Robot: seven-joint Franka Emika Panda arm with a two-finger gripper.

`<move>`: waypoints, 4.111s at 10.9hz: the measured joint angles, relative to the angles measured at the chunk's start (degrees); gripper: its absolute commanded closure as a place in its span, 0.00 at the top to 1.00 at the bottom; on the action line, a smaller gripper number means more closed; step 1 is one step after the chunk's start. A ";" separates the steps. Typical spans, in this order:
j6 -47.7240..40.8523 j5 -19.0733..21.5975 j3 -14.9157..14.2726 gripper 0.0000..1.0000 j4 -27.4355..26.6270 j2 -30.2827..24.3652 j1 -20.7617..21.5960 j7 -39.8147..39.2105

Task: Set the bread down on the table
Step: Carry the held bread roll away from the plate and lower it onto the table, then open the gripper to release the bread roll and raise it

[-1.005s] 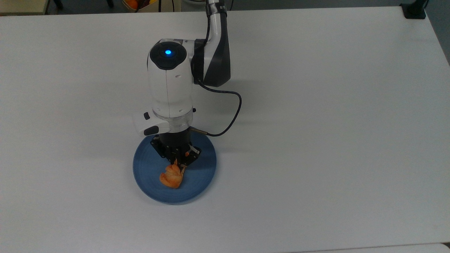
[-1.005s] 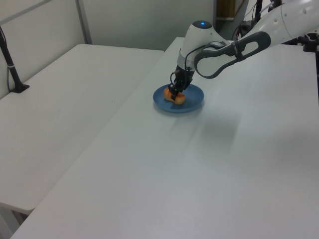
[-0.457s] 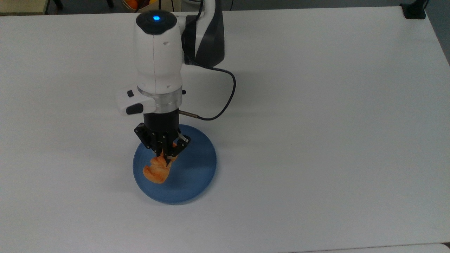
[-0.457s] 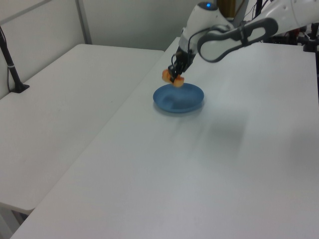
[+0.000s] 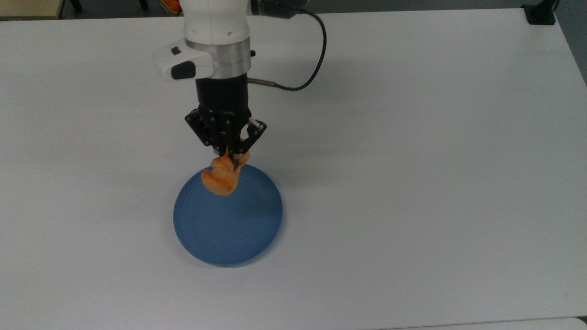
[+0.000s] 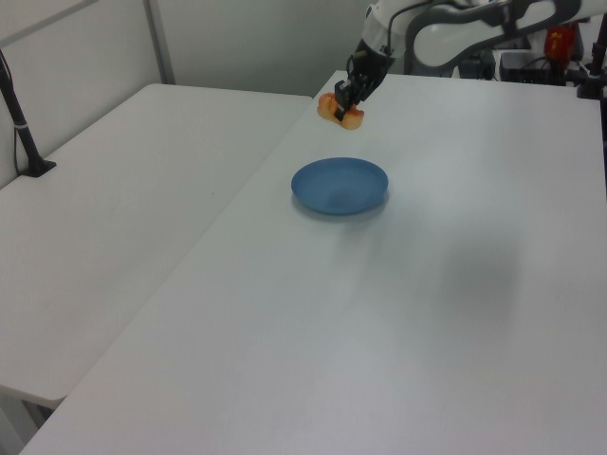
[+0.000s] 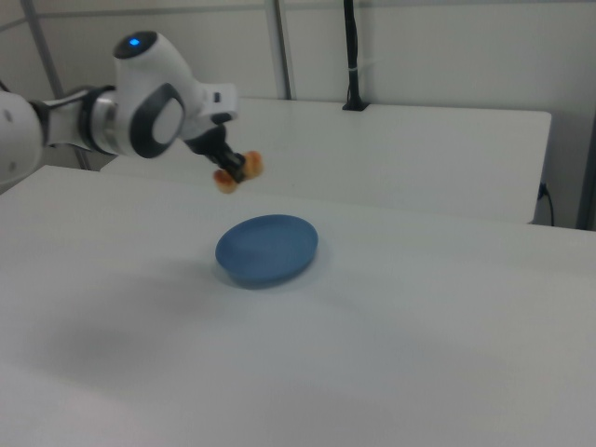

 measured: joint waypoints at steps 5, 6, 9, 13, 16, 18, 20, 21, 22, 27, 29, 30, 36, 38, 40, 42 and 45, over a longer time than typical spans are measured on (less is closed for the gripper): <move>-8.58 0.05 3.97 0.00 -8.69 -11.18 5.78 3.11; -9.18 0.05 4.67 0.00 -9.74 -12.08 7.31 4.38; -9.37 0.05 10.83 0.00 -13.39 -13.44 9.50 8.25; -9.37 0.02 19.24 0.00 -18.39 -13.43 11.00 12.95; -9.37 -0.41 22.35 0.00 -20.38 -11.99 13.27 15.78; -9.37 -3.59 23.16 0.00 -20.68 -9.50 15.10 20.32; -9.37 -5.79 25.45 0.00 -20.76 -6.85 15.83 25.88; -9.37 -6.51 26.52 0.00 -20.86 -5.79 16.22 27.81; -9.37 -7.66 27.18 0.00 -21.11 -4.93 16.86 30.32; -8.04 -13.01 28.36 0.17 -23.35 -2.10 19.60 34.40; -7.82 -13.05 28.40 1.00 -23.40 -1.33 19.69 34.43; -7.82 -13.05 28.41 1.00 -23.40 -1.22 19.72 34.43; -7.82 -13.06 28.41 1.00 -23.44 -0.29 19.83 34.47; -7.82 -13.06 28.41 1.00 -23.43 -0.29 19.83 34.48; -7.86 -13.06 28.41 1.00 -23.35 -0.33 19.81 34.81; -10.04 -13.15 28.47 1.00 -21.88 -1.43 19.27 35.11; -20.86 -12.79 28.54 1.00 -15.58 -5.74 15.44 34.16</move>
